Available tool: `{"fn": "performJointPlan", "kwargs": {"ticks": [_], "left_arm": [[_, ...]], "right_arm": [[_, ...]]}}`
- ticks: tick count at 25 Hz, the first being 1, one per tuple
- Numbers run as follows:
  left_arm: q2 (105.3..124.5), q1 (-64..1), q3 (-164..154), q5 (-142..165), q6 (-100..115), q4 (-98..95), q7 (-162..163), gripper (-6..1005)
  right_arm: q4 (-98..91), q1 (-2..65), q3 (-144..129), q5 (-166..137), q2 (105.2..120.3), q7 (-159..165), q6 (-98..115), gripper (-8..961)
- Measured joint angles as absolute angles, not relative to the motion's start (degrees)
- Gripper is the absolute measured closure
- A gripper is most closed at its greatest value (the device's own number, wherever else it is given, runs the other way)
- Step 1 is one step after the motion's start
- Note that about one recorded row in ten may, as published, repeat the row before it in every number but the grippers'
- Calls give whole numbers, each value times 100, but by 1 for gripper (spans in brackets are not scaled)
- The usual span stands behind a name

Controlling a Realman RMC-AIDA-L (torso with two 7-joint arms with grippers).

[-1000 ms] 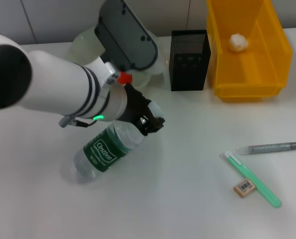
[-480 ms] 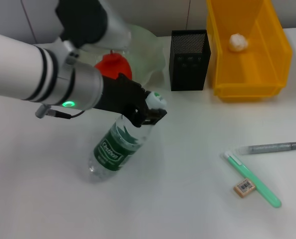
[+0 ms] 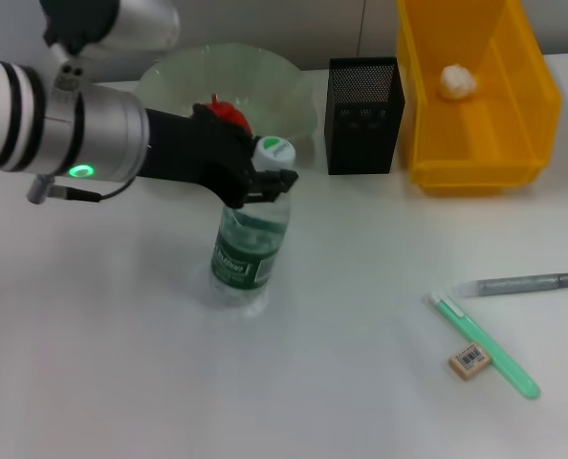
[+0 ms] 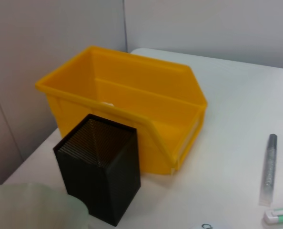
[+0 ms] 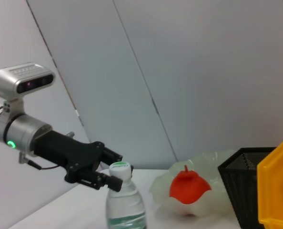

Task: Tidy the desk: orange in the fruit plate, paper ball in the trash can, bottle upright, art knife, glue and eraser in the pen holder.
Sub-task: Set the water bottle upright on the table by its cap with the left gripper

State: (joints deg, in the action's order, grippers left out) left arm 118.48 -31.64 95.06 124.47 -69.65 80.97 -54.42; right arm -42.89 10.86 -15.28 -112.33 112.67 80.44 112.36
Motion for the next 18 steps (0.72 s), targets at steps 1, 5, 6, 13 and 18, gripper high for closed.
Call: {"fn": "performJointPlan", "kwargs": {"ticks": [1,5,6,13,18], "left_arm": [[11848,-3164,9572,12436,-6989,8070,-5502,555],[11845,-3156,9758,12338,-7080,7942,-5701,555],[11841,-3153,9808,12298,-7103,7898,-5754,555],[11838,-3047,10099,12128,-7306,7800,-5952,555],[11838,-3003,10167,12087,-7456,7823,-6070,555]], "right_arm": [[-4289,1098,-1553,-11233,11267,8043,11251,515],[-4289,1131,-1593,-11233,11265,8040,11293,515],[-4289,1136,-1592,-11233,11265,8040,11295,515],[-4284,1155,-1590,-11233,11260,8044,11296,516],[-4280,1155,-1591,-11232,11258,8060,11276,516]]}}
